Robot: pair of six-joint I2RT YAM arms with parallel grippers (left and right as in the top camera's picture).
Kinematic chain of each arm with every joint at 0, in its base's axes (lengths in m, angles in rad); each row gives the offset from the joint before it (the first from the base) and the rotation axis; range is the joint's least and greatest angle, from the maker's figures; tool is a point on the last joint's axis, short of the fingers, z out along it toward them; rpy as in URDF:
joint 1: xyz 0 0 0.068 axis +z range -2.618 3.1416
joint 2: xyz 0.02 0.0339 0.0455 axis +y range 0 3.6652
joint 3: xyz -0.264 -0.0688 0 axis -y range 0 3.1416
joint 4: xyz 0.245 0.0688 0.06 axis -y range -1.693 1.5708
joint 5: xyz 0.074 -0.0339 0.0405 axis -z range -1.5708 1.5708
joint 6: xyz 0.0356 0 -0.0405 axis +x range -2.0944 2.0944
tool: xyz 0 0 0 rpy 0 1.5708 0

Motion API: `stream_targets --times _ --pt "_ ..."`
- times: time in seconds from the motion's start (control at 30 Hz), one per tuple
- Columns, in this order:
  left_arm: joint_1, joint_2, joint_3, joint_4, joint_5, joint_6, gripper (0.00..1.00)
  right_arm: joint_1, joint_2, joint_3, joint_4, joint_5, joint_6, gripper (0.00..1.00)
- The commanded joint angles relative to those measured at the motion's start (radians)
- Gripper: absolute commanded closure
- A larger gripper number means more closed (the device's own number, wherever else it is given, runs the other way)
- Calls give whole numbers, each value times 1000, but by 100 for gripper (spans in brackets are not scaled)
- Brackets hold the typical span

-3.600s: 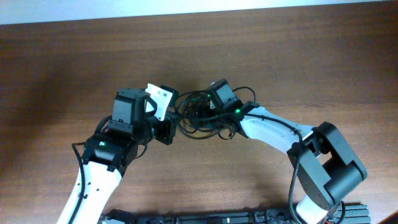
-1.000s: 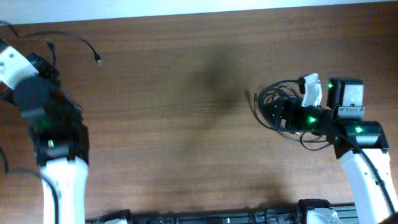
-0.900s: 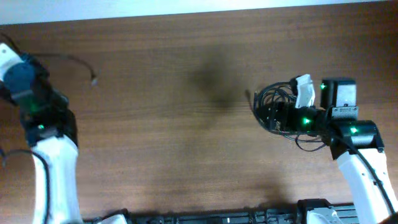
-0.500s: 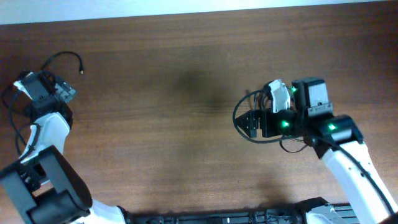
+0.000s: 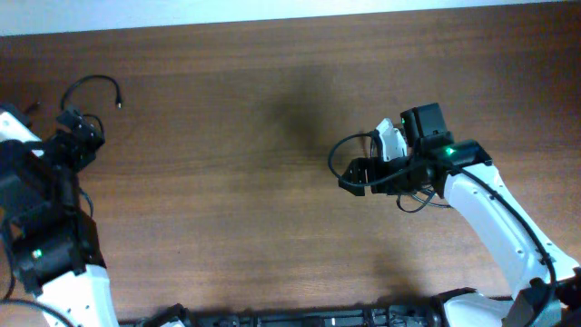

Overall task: Untangle cables
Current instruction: 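Lay the cable end on the table at left and raise the left gripper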

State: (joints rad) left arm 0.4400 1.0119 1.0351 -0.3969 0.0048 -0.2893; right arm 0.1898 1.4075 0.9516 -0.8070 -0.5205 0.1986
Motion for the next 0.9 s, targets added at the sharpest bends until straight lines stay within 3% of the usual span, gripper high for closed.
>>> stream_targets --times 0.0,0.17,0.77,0.87 --pt "3 -50 5 -32 18 -10 2 6 13 2 2 10 -11 1" --pt "3 -46 4 -135 19 -10 1 6 13 2 3 10 -11 1" --pt "3 -47 3 -275 20 -10 1 6 13 2 3 10 -11 1" --pt "3 -47 3 -318 103 -9 1 6 13 2 3 10 -11 1"
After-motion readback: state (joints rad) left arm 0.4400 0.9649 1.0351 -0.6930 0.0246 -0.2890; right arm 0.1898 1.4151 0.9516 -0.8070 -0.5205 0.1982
